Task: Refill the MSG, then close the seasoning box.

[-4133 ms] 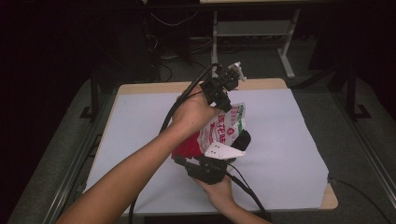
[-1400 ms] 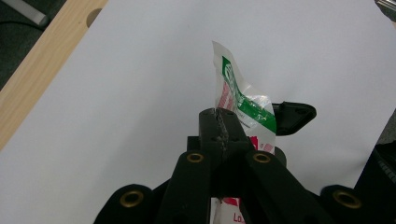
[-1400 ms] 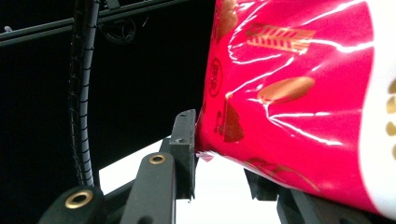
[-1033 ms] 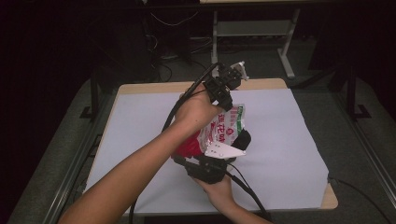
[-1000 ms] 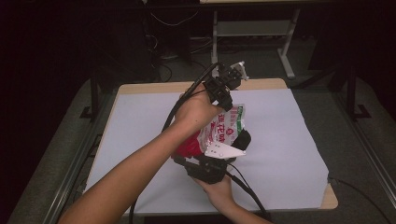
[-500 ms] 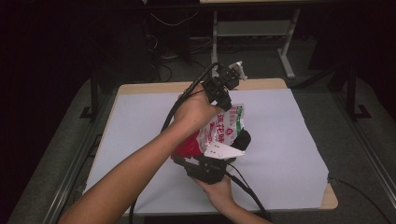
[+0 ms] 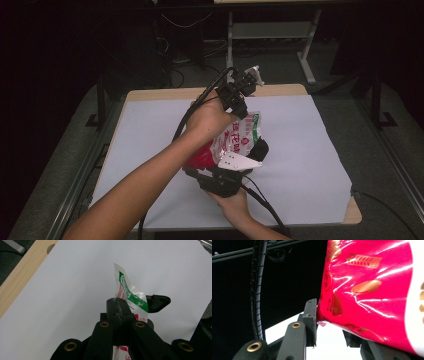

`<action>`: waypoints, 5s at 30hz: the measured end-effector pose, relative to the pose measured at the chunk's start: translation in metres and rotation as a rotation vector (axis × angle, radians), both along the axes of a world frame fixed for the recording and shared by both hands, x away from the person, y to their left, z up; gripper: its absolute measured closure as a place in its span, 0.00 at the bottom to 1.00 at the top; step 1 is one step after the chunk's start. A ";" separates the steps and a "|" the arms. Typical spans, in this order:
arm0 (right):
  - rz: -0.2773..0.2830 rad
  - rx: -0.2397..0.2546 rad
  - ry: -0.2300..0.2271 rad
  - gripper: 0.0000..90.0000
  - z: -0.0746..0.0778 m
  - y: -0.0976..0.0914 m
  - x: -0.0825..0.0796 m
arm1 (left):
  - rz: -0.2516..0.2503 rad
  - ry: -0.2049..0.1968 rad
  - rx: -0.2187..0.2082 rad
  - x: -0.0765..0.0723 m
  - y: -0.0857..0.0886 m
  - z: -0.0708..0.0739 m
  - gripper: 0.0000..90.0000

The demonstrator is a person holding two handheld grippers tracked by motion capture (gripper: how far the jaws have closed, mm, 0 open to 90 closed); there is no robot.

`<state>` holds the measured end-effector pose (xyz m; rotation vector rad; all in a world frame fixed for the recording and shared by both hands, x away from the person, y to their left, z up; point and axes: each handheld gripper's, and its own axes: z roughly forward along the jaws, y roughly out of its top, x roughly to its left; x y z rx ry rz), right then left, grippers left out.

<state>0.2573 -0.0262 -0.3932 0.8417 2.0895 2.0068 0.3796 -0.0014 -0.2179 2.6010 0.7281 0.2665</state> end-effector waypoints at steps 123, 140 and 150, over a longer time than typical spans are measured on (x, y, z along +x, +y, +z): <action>-0.003 -0.356 0.078 0.50 0.014 -0.118 0.008 | 0.104 -0.240 -0.773 -0.023 0.239 -0.094 1.00; 0.024 -0.351 0.073 0.50 0.015 -0.122 0.000 | 0.091 -0.261 -0.700 -0.080 0.266 -0.103 0.99; 0.028 -0.360 0.080 0.50 0.012 -0.124 -0.002 | 0.111 -0.248 -0.709 -0.103 0.308 -0.123 0.99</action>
